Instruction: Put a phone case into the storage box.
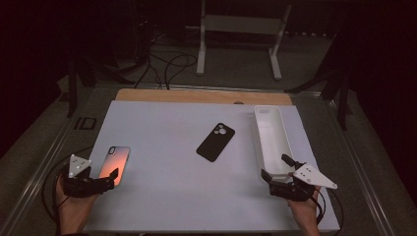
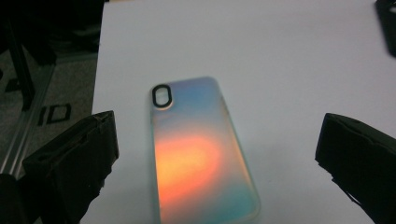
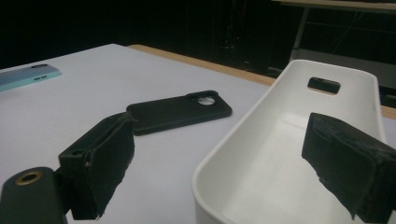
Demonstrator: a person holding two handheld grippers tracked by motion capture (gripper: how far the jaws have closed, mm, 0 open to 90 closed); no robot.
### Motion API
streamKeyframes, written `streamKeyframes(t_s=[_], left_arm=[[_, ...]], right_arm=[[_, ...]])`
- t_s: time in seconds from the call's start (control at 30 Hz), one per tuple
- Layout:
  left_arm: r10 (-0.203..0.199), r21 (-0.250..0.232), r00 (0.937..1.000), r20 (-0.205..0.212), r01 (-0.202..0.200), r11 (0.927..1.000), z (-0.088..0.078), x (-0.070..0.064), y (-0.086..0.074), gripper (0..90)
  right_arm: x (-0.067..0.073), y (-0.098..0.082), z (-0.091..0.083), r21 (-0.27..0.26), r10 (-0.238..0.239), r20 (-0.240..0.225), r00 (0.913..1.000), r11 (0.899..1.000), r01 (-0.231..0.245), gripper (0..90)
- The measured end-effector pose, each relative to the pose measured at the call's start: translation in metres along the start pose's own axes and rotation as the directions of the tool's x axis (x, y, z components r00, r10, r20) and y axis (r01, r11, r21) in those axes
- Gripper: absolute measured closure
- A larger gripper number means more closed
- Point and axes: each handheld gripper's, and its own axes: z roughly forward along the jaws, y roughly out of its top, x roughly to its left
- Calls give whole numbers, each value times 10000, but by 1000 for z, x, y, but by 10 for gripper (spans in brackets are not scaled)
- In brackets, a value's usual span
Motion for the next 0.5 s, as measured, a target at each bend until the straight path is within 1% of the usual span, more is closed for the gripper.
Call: streamKeyframes(t_s=[0.03,0.07,0.1,0.2,0.23,0.27,0.4,0.5], left_arm=[[0,0,10000,0,0,10000,0,0,0,0],[13,226,10000,-13,-13,9997,5,1,0,0],[26,352,10000,-44,-25,9994,7,2,0,0],[18,790,10000,33,-21,9969,16,3,0,0],[18,790,10000,33,-21,9969,16,3,0,0],[73,1060,10000,66,-80,9943,22,3,1,0],[106,1461,9999,30,-109,9892,30,3,4,0],[33,1677,10000,-13,-30,9858,36,5,5,0]], right_arm=[[0,0,0,0,0,0,10000,10000,0,93],[1,1,1,17,-110,-27,9999,9999,110,93],[0,1,1,14,-114,-10,9999,9999,114,93],[-1,1,0,-39,16,46,10000,10000,-16,93],[-1,1,0,-39,16,46,10000,10000,-16,93],[-1,1,-1,-43,-10,55,10000,10000,10,93],[-2,2,-2,-57,-15,87,10000,10000,15,93],[-2,1,-1,-18,-25,95,10000,10000,25,93]])
